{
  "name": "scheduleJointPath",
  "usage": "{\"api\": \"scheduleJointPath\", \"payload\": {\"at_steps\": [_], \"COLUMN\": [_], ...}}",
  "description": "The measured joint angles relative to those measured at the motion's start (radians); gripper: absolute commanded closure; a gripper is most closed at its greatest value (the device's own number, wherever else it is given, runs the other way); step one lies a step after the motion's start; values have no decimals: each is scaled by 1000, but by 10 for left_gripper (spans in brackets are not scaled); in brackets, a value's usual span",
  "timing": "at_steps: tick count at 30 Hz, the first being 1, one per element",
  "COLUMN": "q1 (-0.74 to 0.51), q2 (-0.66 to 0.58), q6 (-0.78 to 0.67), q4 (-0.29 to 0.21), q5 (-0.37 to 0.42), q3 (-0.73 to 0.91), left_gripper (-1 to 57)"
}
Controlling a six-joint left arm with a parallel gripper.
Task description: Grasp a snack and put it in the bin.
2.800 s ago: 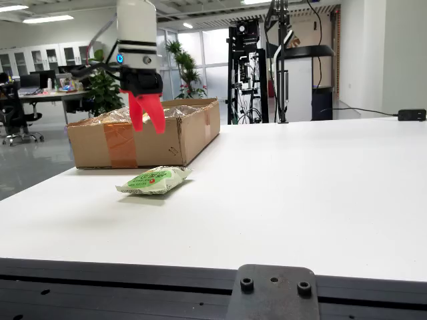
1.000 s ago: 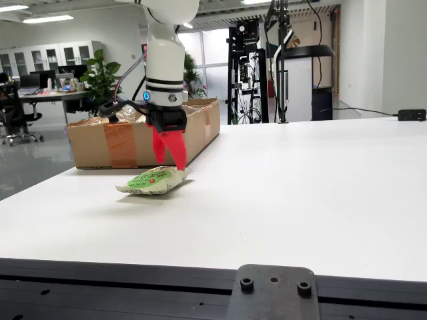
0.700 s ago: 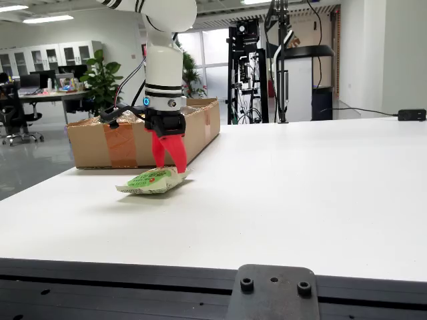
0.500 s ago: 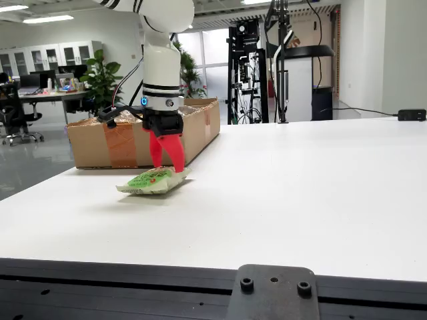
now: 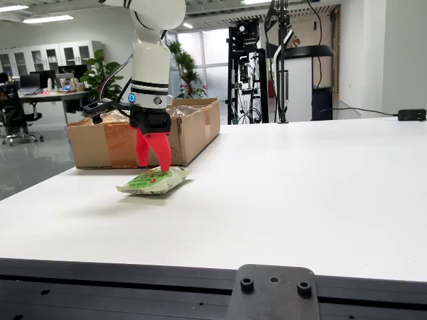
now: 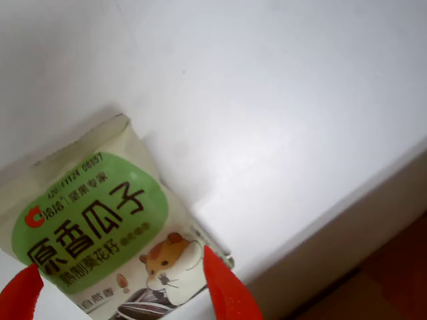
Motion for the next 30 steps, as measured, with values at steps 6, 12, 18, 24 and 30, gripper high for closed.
{"api": "scheduleJointPath", "payload": {"at_steps": [6,12,18,24,30], "q1": [0,-6,-18,-43,-62], "q2": [-5,7,38,122,164], "q6": [0,0,0,0,0], "q4": [0,-12,-21,-36,-35], "q5": [0,-1,-3,-3,-3], "q3": [15,18,-14,-119,-171], "left_gripper": [95,95,92,92,184]}}
